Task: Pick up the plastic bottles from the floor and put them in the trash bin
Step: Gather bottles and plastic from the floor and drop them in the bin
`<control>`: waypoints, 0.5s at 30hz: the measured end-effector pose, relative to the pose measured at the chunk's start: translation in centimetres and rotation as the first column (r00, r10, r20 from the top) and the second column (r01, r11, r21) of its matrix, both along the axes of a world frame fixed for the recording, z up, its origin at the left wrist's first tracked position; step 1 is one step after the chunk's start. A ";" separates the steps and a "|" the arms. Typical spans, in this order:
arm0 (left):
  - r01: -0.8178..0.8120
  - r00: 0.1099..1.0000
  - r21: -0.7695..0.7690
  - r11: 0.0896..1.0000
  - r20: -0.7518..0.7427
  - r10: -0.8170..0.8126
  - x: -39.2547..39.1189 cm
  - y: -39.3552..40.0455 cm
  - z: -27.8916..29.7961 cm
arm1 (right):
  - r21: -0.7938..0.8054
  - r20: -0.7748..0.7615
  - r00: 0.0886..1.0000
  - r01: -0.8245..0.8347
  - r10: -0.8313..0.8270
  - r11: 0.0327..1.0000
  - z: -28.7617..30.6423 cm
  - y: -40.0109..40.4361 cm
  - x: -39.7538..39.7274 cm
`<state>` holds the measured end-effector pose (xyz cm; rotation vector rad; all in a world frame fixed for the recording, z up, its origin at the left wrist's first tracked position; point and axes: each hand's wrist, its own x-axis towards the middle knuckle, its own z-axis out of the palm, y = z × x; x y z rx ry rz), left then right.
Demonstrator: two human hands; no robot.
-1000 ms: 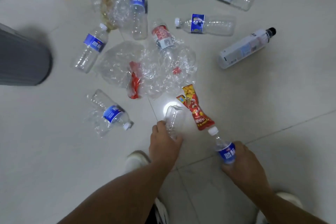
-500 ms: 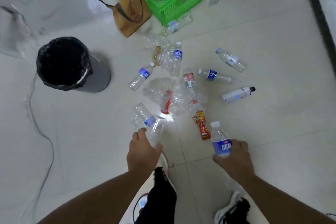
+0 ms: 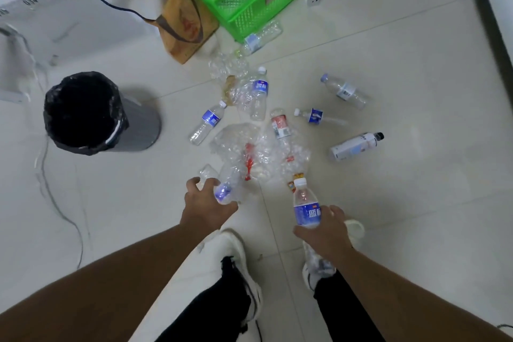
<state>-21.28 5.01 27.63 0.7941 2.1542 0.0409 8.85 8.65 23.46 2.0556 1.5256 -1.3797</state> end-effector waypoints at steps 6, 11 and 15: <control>0.155 0.982 0.010 0.988 -0.109 -0.153 0.4 6.9 -14.6 | -0.034 0.039 0.998 -0.055 0.056 0.998 -13.3 1.4 0.8; 0.337 0.921 -0.028 0.941 -0.201 -0.335 -1.9 11.9 -28.7 | 0.060 0.084 0.991 -0.113 0.107 0.992 -26.2 -0.1 -1.5; 0.404 0.889 -0.022 0.915 -0.227 -0.398 -3.0 12.8 -35.0 | 0.306 0.211 0.965 -0.216 0.156 0.927 -32.4 -2.0 -2.7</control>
